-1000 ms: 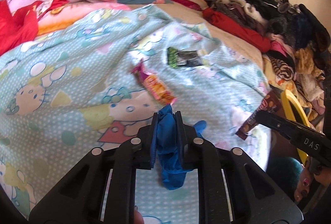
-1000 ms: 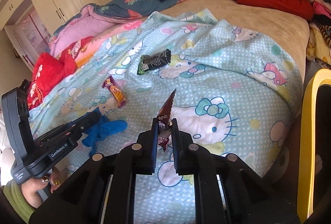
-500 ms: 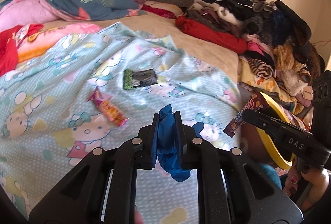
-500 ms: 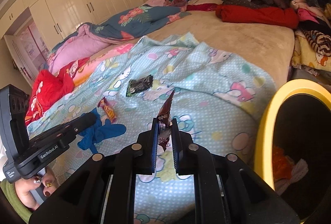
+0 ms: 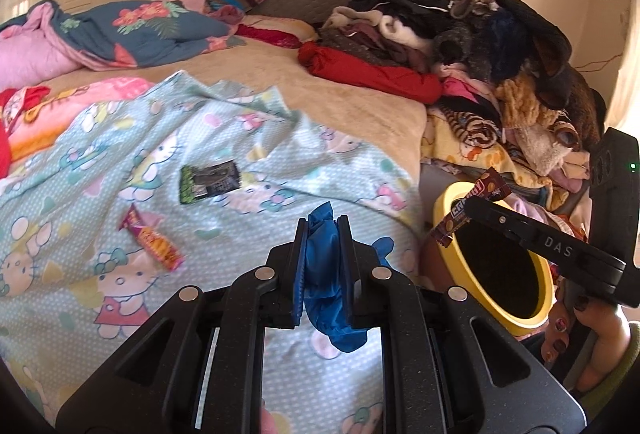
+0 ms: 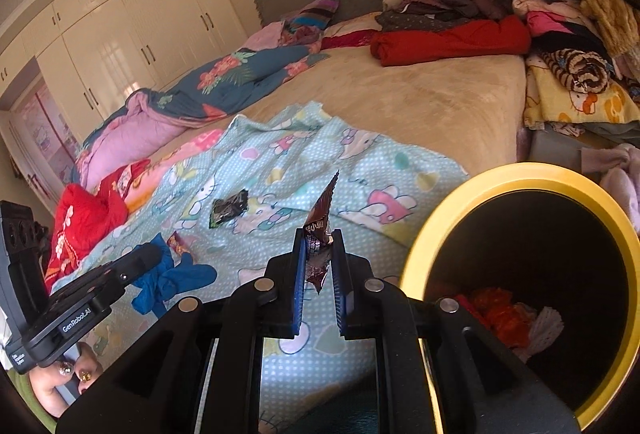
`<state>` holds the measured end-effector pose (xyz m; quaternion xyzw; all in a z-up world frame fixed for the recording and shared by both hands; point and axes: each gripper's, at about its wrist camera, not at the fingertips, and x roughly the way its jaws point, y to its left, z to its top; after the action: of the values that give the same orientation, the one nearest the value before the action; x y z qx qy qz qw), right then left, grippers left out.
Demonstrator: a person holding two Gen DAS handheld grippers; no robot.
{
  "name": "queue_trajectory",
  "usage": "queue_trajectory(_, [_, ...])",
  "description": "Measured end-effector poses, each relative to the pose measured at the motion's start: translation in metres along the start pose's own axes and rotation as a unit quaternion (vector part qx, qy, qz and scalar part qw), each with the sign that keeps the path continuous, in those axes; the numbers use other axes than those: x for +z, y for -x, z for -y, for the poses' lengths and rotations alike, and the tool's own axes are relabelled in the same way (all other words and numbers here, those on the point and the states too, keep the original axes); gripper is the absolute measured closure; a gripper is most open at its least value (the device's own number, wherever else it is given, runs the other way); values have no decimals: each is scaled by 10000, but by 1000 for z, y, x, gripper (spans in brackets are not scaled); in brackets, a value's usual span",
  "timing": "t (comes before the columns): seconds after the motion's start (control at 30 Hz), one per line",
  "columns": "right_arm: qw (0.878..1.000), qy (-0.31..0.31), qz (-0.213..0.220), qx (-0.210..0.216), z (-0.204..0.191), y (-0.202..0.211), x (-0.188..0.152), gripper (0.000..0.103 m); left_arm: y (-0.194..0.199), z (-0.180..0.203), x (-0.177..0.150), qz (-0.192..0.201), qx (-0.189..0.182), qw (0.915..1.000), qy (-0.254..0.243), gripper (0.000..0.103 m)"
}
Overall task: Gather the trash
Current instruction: 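Lift the glove and chocolate bar and carry both over the bin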
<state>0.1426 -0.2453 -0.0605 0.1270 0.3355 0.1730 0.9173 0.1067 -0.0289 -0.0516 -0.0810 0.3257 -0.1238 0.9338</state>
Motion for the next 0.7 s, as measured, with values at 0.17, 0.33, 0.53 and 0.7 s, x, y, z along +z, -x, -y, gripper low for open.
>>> queue_trajectory(0.17, [9998, -161, 80, -68, 17, 10, 3, 91, -2, 18, 4, 12, -140, 9998, -101, 94])
queue_trajectory(0.33, [9992, -316, 180, -160, 32, 19, 5, 91, -5, 34, 5, 9, -262, 9995, -178, 94])
queue_trajectory(0.53, [9981, -450, 298, -290, 51, 31, 7, 91, -8, 54, 6, 11, -397, 9988, -284, 94])
queue_trajectory(0.7, [9968, -591, 371, -379, 69, 41, 9, 91, -11, 70, 6, -4, -534, 9978, -403, 94])
